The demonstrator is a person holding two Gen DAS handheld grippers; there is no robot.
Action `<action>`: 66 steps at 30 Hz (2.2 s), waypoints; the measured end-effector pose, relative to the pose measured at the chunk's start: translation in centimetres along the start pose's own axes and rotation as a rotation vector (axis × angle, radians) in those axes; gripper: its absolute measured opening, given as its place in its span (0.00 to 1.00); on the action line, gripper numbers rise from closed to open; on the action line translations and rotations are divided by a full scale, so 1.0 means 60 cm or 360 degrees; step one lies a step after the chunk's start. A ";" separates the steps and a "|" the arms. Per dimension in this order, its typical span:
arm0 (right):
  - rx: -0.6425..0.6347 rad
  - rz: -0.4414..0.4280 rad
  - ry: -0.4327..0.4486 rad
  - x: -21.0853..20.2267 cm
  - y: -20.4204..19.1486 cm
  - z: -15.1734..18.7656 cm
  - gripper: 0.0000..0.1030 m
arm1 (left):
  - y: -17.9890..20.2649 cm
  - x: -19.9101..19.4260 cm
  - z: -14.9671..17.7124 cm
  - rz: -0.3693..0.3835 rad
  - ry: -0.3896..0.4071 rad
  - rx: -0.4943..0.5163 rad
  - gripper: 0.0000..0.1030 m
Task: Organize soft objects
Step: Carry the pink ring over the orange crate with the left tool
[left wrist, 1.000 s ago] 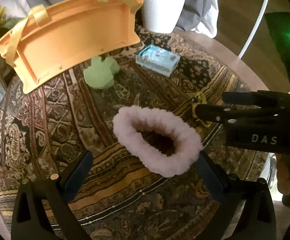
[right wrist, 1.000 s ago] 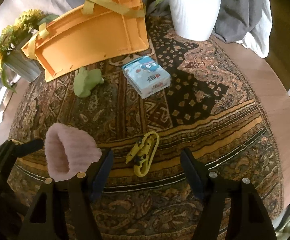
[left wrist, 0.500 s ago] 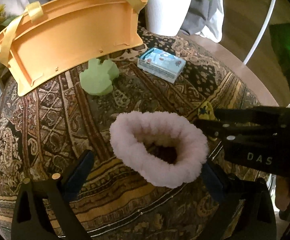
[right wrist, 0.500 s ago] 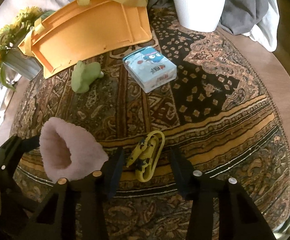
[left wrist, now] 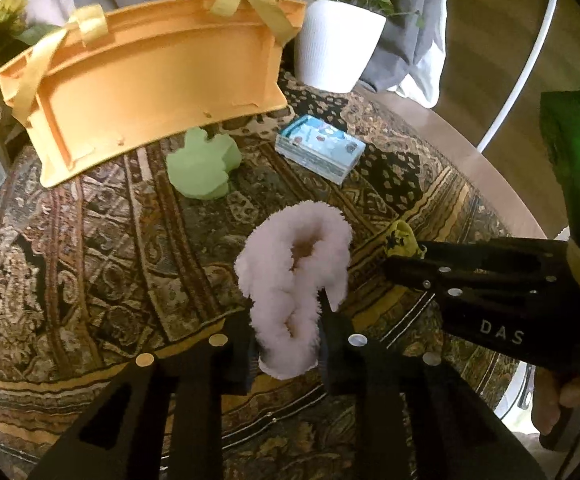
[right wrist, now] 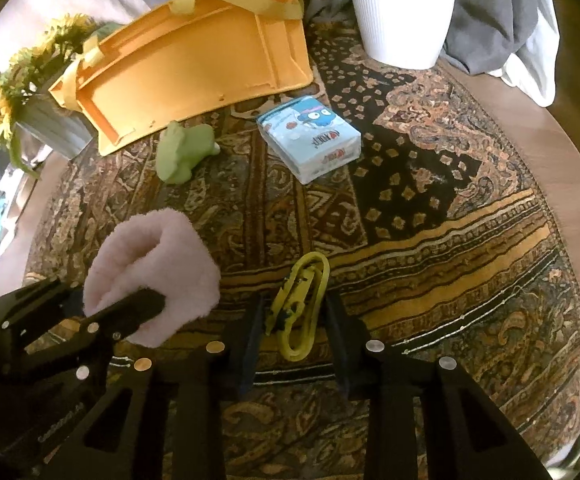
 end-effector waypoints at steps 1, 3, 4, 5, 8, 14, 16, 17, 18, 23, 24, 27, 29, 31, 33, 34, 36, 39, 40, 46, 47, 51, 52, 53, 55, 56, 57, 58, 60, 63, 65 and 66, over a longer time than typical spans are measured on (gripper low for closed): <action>-0.0005 0.0003 0.0005 -0.003 -0.001 0.000 0.29 | -0.001 -0.005 -0.002 -0.0007 0.0017 -0.0004 0.23; -0.0017 0.0007 0.0025 -0.012 -0.004 -0.001 0.29 | -0.003 -0.020 -0.009 -0.0014 0.0063 -0.0021 0.23; -0.0021 0.0006 0.0039 -0.017 -0.006 -0.003 0.28 | -0.004 -0.023 -0.012 -0.0018 0.0074 -0.0026 0.23; -0.0029 0.0010 0.0057 -0.022 -0.008 -0.005 0.28 | -0.005 -0.029 -0.015 -0.0028 0.0091 -0.0031 0.23; -0.0053 0.0022 0.0106 -0.033 -0.012 -0.011 0.27 | -0.007 -0.043 -0.023 -0.0050 0.0132 -0.0042 0.23; -0.0059 0.0007 0.0191 -0.059 -0.018 -0.027 0.27 | -0.006 -0.082 -0.042 -0.0067 0.0239 -0.0058 0.23; -0.0069 0.0007 0.0224 -0.070 -0.023 -0.038 0.27 | -0.007 -0.097 -0.053 -0.0064 0.0279 -0.0074 0.23; -0.0072 0.0009 0.0246 -0.076 -0.024 -0.042 0.27 | -0.008 -0.104 -0.058 -0.0066 0.0301 -0.0082 0.23; -0.0081 0.0008 0.0273 -0.085 -0.027 -0.051 0.27 | -0.010 -0.114 -0.066 -0.0066 0.0328 -0.0090 0.23; -0.0103 0.0014 0.0399 -0.121 -0.038 -0.091 0.27 | -0.016 -0.149 -0.103 -0.0084 0.0441 -0.0118 0.23; -0.0111 0.0015 0.0423 -0.127 -0.040 -0.101 0.27 | -0.017 -0.155 -0.109 -0.0089 0.0459 -0.0119 0.23; -0.0123 0.0015 0.0490 -0.142 -0.044 -0.126 0.27 | -0.022 -0.177 -0.133 -0.0104 0.0527 -0.0123 0.23; -0.0133 0.0010 0.0533 -0.153 -0.049 -0.142 0.27 | -0.025 -0.188 -0.145 -0.0108 0.0561 -0.0128 0.23; -0.0148 0.0005 0.0578 -0.163 -0.055 -0.162 0.27 | -0.029 -0.202 -0.162 -0.0118 0.0608 -0.0123 0.23; -0.0160 0.0002 0.0622 -0.172 -0.061 -0.178 0.27 | -0.030 -0.211 -0.174 -0.0126 0.0640 -0.0124 0.23; -0.0172 0.0003 0.0642 -0.176 -0.063 -0.187 0.27 | -0.031 -0.216 -0.181 -0.0131 0.0655 -0.0121 0.23; -0.0189 0.0003 0.0691 -0.187 -0.069 -0.206 0.27 | -0.034 -0.224 -0.197 -0.0141 0.0686 -0.0119 0.23; -0.0203 -0.0008 0.0742 -0.198 -0.073 -0.230 0.27 | -0.037 -0.237 -0.220 -0.0144 0.0729 -0.0122 0.23; -0.0209 -0.0012 0.0757 -0.201 -0.074 -0.239 0.27 | -0.038 -0.241 -0.228 -0.0151 0.0743 -0.0123 0.23; -0.0240 -0.0049 0.0842 -0.215 -0.083 -0.288 0.27 | -0.046 -0.252 -0.270 -0.0158 0.0800 -0.0125 0.23; -0.0244 -0.0054 0.0851 -0.216 -0.084 -0.294 0.27 | -0.047 -0.251 -0.275 -0.0158 0.0805 -0.0124 0.23; -0.0267 -0.0074 0.0889 -0.216 -0.086 -0.329 0.27 | -0.053 -0.246 -0.306 -0.0166 0.0828 -0.0122 0.23; -0.0268 -0.0078 0.0892 -0.214 -0.085 -0.336 0.27 | -0.054 -0.243 -0.313 -0.0172 0.0830 -0.0122 0.23; -0.0269 -0.0085 0.0897 -0.213 -0.084 -0.345 0.27 | -0.056 -0.240 -0.320 -0.0178 0.0832 -0.0123 0.23; -0.0272 -0.0098 0.0898 -0.205 -0.082 -0.363 0.27 | -0.062 -0.233 -0.338 -0.0191 0.0833 -0.0127 0.23; -0.0272 -0.0104 0.0897 -0.202 -0.080 -0.370 0.27 | -0.065 -0.228 -0.348 -0.0200 0.0833 -0.0128 0.24; -0.0272 -0.0112 0.0895 -0.196 -0.078 -0.379 0.27 | -0.068 -0.224 -0.355 -0.0202 0.0828 -0.0128 0.24; -0.0271 -0.0117 0.0893 -0.192 -0.076 -0.387 0.27 | -0.071 -0.219 -0.361 -0.0205 0.0822 -0.0132 0.24; -0.0275 -0.0124 0.0888 -0.182 -0.072 -0.403 0.27 | -0.077 -0.208 -0.377 -0.0208 0.0808 -0.0145 0.24; -0.0282 -0.0139 0.0870 -0.165 -0.065 -0.424 0.27 | -0.085 -0.191 -0.398 -0.0210 0.0787 -0.0156 0.24; -0.0289 -0.0139 0.0852 -0.152 -0.059 -0.437 0.27 | -0.090 -0.178 -0.409 -0.0227 0.0771 -0.0158 0.24; -0.0296 -0.0134 0.0845 -0.146 -0.056 -0.443 0.27 | -0.091 -0.173 -0.411 -0.0228 0.0764 -0.0155 0.24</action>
Point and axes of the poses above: each gripper's, at about its wrist camera, not at the fingertips, and x roughly the way its jaws point, y to its right, z to its underside, the point moved 7 cm from there along x, roughly the way its jaws point, and after that the axes turned 13 degrees about -x, right-handed, at the moved point
